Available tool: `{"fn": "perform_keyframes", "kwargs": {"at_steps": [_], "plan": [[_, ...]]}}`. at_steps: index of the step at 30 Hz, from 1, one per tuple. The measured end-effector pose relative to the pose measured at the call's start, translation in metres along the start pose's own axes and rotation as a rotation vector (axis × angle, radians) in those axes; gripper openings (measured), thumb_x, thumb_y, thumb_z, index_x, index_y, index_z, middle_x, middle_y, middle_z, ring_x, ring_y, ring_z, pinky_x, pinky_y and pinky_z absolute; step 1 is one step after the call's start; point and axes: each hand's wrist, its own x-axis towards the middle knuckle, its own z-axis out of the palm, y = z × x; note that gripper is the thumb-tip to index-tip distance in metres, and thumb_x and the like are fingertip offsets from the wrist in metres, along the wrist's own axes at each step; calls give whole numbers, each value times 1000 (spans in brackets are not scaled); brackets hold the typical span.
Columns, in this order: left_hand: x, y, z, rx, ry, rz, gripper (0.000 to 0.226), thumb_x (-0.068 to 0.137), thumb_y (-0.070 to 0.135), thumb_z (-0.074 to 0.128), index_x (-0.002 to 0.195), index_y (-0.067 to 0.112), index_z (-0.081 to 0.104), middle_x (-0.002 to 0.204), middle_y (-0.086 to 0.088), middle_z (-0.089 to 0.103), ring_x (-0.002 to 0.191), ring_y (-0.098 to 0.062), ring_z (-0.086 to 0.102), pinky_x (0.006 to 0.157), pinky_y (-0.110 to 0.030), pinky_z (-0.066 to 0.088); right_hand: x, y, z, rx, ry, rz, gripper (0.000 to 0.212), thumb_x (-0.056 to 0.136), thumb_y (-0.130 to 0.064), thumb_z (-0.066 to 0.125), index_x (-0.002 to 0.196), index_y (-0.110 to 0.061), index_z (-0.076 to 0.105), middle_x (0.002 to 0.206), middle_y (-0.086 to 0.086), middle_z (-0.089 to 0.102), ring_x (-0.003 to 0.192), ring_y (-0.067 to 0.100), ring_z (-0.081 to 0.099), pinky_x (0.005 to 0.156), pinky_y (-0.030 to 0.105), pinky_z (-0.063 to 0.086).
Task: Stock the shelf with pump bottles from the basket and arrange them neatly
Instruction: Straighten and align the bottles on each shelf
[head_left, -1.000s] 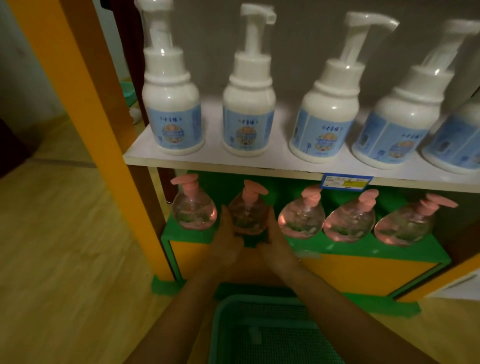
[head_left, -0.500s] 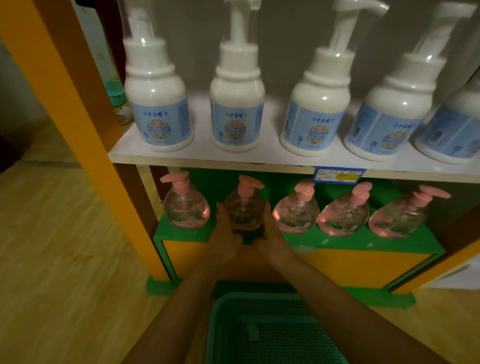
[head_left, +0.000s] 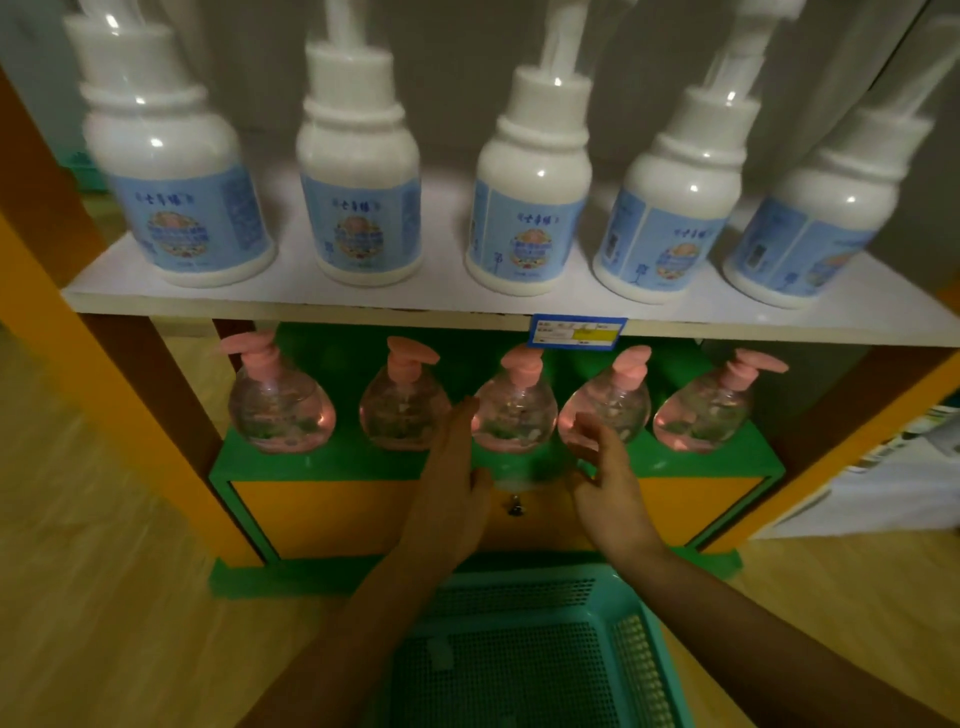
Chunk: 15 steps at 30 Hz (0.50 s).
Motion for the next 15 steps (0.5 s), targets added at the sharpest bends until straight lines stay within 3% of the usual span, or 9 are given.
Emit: {"fn": "perform_keyframes", "kwargs": {"at_steps": [1,2,3,5,7,11,15], "plan": [[8,1,5,-1,-15,-20,69,87,-8,42,144,21,17,153,1,21,101,25,33,76,16,23,3,-1,0,-14,-24,3,67,78,17,42,137,-15,33,140,7,41,131,21,38,110,40,35],[15,2,9,13,-21,-36,70,87,-7,41,145,20,13,154,0,17,108,24,31,84,13,19,6,-3,1,-18,-53,-2,72,79,16,42,141,-16,27,145,6,35,135,21,33,114,43,30],[23,3,13,38,-23,-53,69,88,-5,41,145,19,10,156,-2,14,126,12,27,94,4,15,10,-5,3,-23,-75,-3,75,79,16,42,143,-18,22,149,6,30,138,21,29,115,43,28],[36,2,18,81,-40,-110,67,90,-2,40,146,16,7,157,-6,11,143,-17,16,109,-18,16,19,-10,10,-56,-112,-11,77,80,14,45,145,-16,16,151,5,25,139,18,25,116,30,22],[42,-4,23,68,-58,-169,65,92,1,38,146,15,5,156,-8,14,143,-24,19,114,-30,18,27,-12,16,-111,-133,-16,78,80,12,48,145,-14,15,150,4,26,136,13,26,107,15,22],[36,-15,28,32,-63,-181,74,87,-5,40,147,16,2,156,-5,14,140,-22,26,94,-10,22,37,-3,22,-124,-152,-7,81,78,10,50,146,-18,15,150,5,29,138,20,30,112,27,27],[33,-17,30,14,-67,-191,78,84,-8,40,147,18,0,156,-6,14,120,-15,41,73,-1,24,36,0,17,-129,-190,-20,87,76,13,48,147,-19,10,154,2,22,142,19,21,111,23,23]]}}
